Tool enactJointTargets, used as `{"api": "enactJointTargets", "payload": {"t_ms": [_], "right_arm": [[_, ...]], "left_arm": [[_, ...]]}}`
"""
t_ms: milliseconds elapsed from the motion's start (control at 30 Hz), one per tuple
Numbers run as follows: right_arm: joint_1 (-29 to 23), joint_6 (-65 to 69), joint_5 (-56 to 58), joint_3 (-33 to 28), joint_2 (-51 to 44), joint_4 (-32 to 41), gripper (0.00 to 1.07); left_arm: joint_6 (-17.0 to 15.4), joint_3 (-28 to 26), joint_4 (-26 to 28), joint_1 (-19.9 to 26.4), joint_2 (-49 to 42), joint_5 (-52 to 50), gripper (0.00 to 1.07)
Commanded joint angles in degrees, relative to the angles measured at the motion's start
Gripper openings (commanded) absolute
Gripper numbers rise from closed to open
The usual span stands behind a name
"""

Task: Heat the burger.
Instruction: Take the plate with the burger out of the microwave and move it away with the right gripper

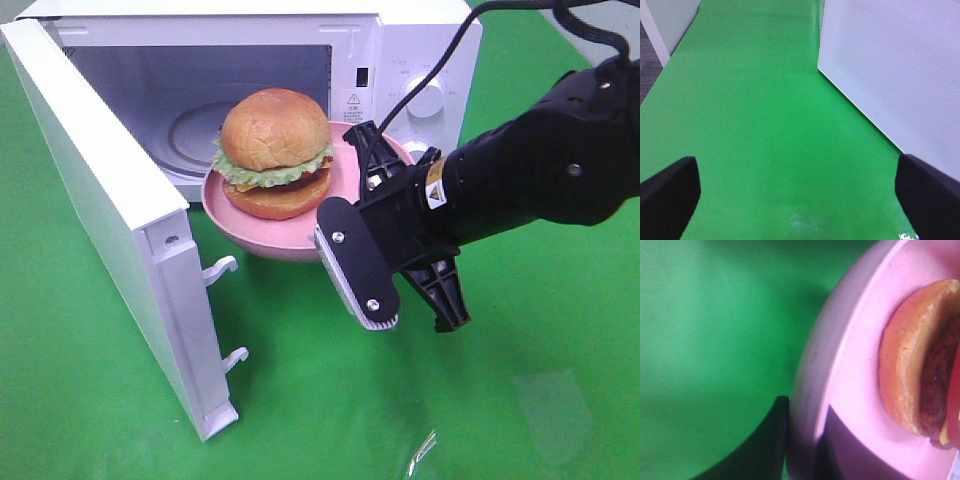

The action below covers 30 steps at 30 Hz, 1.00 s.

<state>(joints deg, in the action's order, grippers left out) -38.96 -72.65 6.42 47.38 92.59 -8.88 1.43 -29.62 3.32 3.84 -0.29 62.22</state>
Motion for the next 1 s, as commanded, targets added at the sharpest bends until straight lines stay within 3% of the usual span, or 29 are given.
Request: {"api": "enactJointTargets", "payload": {"t_ms": [33,600,1000], "right_arm": [[0.86,2.06,-3.21,-2.92,-5.21,0.69,0.00],[0.86,5.96,0.40,-12.66,-20.05,-0.23,0.00],[0.86,16.21,9.57,-16.16,-32.03,-8.65,0.00]], "left_arm": [[-0.06,0.00,0.23,-0.29,-0.92,-0.86,0.98],[-0.06,0.00,0.23,-0.29,-0.92,-0.86,0.98],[-0.06,0.00,0.23,-0.29,-0.92,-0.86,0.98]]}}
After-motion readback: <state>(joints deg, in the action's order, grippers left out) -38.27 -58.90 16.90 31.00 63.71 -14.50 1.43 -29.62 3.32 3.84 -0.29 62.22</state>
